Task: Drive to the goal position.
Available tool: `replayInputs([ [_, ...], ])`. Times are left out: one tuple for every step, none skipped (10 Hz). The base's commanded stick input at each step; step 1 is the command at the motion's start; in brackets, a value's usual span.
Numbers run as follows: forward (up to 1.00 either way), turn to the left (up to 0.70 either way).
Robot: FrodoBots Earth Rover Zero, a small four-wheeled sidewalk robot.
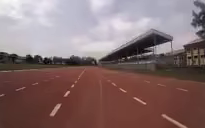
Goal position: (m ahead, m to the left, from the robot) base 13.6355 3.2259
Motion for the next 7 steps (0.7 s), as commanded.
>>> replayInputs([
  [0.45,0.01],
  [0.45,0.01],
  [0.45,0.01],
  [0.45,0.01],
  [0.45,0.01],
  [0.45,0.01],
  [0.45,0.01],
])
